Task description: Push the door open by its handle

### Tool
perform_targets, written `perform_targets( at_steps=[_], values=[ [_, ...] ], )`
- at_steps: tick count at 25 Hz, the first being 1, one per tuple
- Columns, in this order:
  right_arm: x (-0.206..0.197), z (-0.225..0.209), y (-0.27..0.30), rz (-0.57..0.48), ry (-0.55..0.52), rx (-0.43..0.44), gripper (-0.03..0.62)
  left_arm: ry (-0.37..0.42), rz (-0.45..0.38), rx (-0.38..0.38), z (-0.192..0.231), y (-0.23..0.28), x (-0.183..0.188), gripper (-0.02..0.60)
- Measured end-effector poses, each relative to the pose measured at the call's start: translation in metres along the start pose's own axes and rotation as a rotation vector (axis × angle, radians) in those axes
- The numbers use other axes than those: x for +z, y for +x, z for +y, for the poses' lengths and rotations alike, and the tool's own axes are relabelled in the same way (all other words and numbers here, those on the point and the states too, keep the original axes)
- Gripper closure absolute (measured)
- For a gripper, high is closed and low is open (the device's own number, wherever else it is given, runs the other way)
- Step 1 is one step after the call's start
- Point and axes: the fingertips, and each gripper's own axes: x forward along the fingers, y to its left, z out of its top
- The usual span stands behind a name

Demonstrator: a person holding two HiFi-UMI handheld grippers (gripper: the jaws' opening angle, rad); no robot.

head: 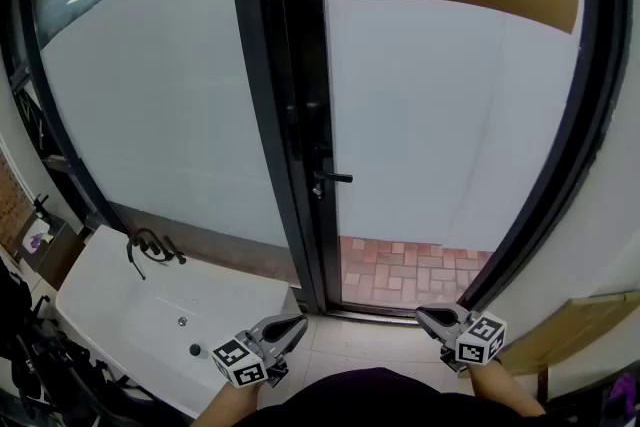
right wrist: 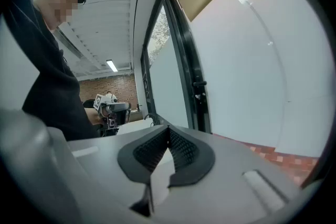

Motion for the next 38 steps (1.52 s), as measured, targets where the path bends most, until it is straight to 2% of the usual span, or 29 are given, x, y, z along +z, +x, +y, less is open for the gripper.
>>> perform_targets(
  at_steps=[4,8,12,16,19,21,23,26,28,29,30,31,34,37,38],
  values=[
    [0.022,-0.004,0.026,-0.003,-0.047,0.001,0.592,0.052,-0.009,-0.015,0.027,-0.004,0.023,0.581],
    [0.051,-0.012,0.058,-0.05,-0.069,-0.027,0.593,0.092,-0.029,-0.049,0.055,-0.01,0.054,0.581],
    [0.081,-0.026,0.092,-0.089,-0.073,-0.059,0.592,0.115,-0.013,-0.095,0.083,-0.004,0.068,0.581],
    [0.11,-0.049,0.117,-0.107,-0.101,-0.082,0.592,0.126,0.016,-0.115,0.116,0.022,0.074,0.581],
    [0.133,-0.078,0.129,-0.11,-0.138,-0.07,0.592,0.175,0.041,-0.116,0.133,0.061,0.085,0.581],
    [0.149,-0.101,0.139,-0.121,-0.17,-0.037,0.592,0.241,0.057,-0.109,0.144,0.092,0.09,0.581],
    [0.167,-0.123,0.153,-0.131,-0.207,0.032,0.592,0.316,0.078,-0.081,0.158,0.126,0.096,0.581],
    [0.192,-0.157,0.186,-0.111,-0.247,0.211,0.588,0.413,0.113,-0.026,0.186,0.191,0.117,0.581],
    [0.203,-0.176,0.209,-0.067,-0.26,0.359,0.558,0.472,0.17,0.007,0.203,0.235,0.133,0.581],
    [0.207,-0.18,0.219,-0.04,-0.275,0.426,0.509,0.518,0.221,0.015,0.209,0.253,0.137,0.581],
    [0.21,-0.182,0.228,-0.013,-0.301,0.475,0.49,0.576,0.289,0.02,0.215,0.266,0.139,0.578],
    [0.212,-0.185,0.239,0.012,-0.332,0.502,0.485,0.642,0.371,0.028,0.222,0.277,0.138,0.545],
    [0.211,-0.194,0.275,0.094,-0.402,0.508,0.479,0.846,0.627,0.068,0.246,0.293,0.128,0.49],
    [0.202,-0.201,0.303,0.148,-0.459,0.491,0.479,0.974,0.808,0.054,0.27,0.297,0.107,0.486],
    [0.203,-0.205,0.308,0.155,-0.455,0.489,0.547,1.008,0.837,0.042,0.278,0.298,0.103,0.485]
  ],
)
